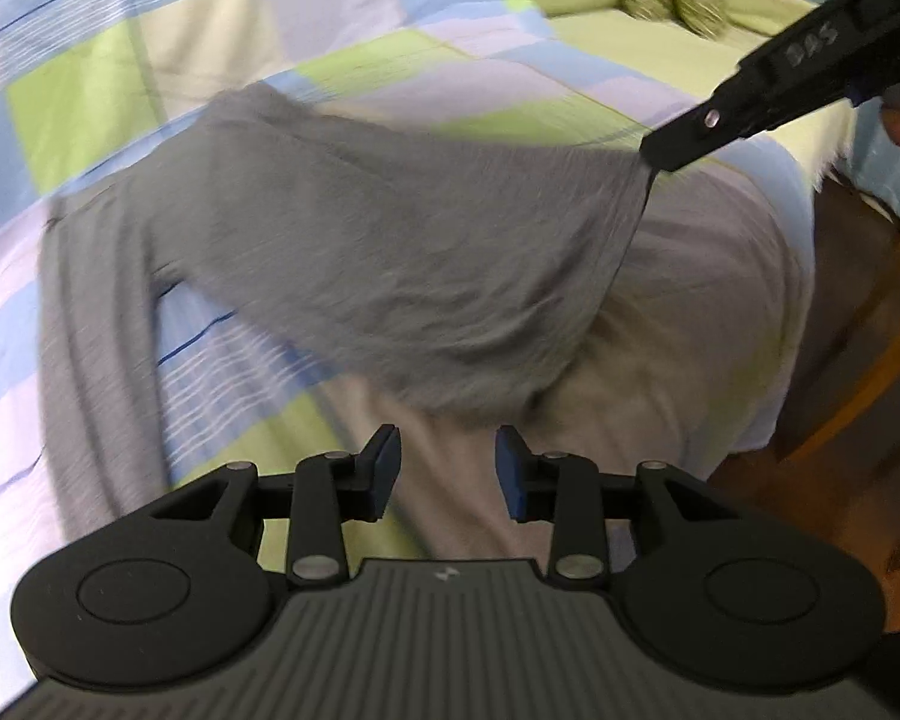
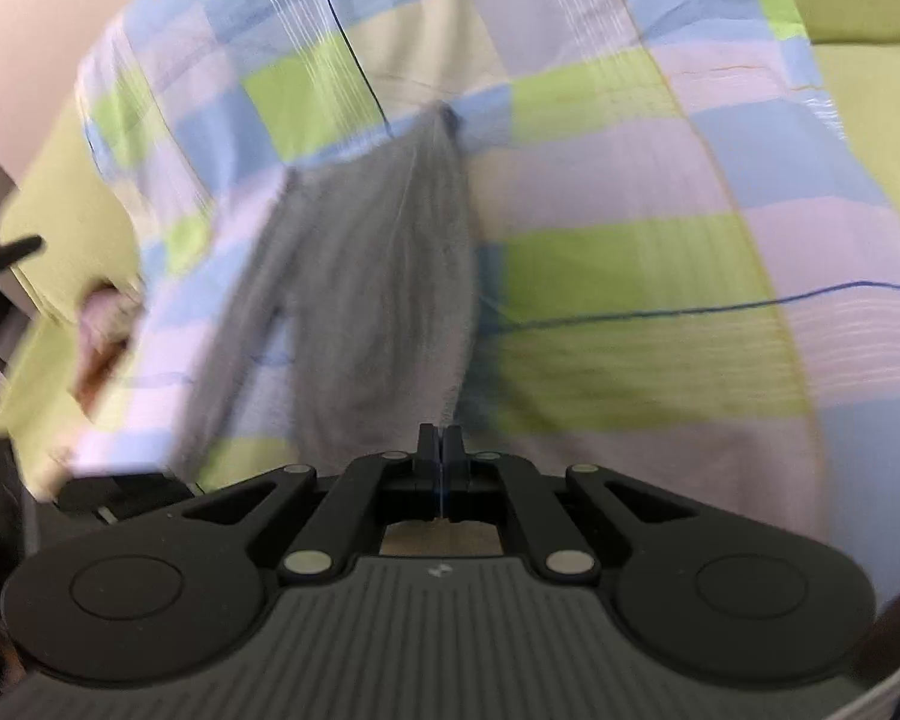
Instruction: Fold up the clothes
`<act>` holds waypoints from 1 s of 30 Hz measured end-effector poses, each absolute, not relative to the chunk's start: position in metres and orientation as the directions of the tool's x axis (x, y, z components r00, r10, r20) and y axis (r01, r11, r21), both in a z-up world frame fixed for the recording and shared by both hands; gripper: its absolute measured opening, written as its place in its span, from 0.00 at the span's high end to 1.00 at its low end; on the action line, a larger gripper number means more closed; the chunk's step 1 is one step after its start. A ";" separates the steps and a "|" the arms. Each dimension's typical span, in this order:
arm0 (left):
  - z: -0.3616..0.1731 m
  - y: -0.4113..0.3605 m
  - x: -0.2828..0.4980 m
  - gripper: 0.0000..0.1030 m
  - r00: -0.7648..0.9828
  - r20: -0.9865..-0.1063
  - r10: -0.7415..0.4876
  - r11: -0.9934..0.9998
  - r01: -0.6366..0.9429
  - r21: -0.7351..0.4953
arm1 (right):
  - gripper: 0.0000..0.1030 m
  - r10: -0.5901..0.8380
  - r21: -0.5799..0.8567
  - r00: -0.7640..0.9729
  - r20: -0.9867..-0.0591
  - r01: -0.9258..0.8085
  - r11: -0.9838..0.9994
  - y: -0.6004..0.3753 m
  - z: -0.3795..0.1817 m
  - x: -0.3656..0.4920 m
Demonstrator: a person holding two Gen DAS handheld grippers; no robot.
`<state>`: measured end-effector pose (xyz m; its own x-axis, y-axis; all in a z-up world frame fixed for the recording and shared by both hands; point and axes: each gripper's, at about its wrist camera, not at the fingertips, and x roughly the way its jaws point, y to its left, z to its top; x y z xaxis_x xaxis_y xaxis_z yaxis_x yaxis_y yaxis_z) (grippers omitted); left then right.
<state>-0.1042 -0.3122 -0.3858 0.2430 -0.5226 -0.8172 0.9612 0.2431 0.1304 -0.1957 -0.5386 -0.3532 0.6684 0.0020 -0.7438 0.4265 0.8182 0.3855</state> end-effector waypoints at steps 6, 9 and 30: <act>-0.390 -0.324 -0.122 0.58 0.252 -0.823 -0.508 0.091 0.967 0.240 | 0.97 -0.005 0.312 0.530 -0.848 0.508 0.803 -0.543 -0.393 -0.192; -0.386 -0.327 -0.129 0.57 0.275 -0.812 -0.515 0.036 0.953 0.300 | 0.73 -0.046 0.278 0.532 -0.845 0.512 0.813 -0.541 -0.385 -0.194; -0.405 -0.347 -0.161 1.00 0.426 -0.781 -0.457 -0.273 0.768 0.579 | 0.69 -0.021 0.273 0.548 -0.836 0.449 0.851 -0.546 -0.384 -0.202</act>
